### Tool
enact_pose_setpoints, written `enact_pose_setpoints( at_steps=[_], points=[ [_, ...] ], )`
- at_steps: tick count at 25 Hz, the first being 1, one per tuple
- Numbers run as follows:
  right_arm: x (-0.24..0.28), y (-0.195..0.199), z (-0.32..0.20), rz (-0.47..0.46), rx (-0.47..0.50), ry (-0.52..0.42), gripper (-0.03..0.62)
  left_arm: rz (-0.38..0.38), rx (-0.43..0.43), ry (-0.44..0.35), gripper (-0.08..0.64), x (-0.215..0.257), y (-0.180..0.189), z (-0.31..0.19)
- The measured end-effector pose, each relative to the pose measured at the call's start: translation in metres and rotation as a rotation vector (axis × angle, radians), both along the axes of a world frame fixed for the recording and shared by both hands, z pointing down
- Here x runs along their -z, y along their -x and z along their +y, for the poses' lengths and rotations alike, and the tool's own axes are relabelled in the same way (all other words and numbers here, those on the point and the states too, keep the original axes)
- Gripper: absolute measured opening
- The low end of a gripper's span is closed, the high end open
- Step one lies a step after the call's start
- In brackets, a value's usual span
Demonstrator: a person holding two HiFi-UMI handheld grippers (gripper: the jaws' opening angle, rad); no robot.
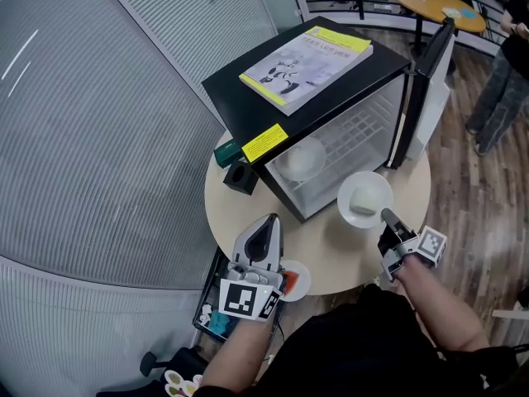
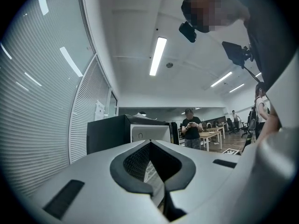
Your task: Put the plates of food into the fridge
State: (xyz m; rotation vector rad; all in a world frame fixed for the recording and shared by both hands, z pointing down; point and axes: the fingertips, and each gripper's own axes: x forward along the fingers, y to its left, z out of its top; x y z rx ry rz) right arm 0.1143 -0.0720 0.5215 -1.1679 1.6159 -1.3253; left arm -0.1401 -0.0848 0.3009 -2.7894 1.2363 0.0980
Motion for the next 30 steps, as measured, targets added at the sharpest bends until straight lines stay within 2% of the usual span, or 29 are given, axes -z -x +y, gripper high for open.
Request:
enact_pose_setpoints(
  at_steps=[16,26,30],
  points=[
    [0.039,-0.044,-0.075,-0.005,0.048,-0.064,0.02,0.001,-0.018,-0.019,0.002,0.012,-0.077,-0.039],
    [0.047,-0.066,-0.133,0.044,0.089,-0.045,0.02,-0.018,0.03,-0.012,0.002,0.011,-0.097,-0.071],
    [0.041,-0.066,-0.151,0.08,0.121,0.002,0.02,-0.017,0.048,-0.011,0.002,0.011,-0.103,-0.082]
  ],
)
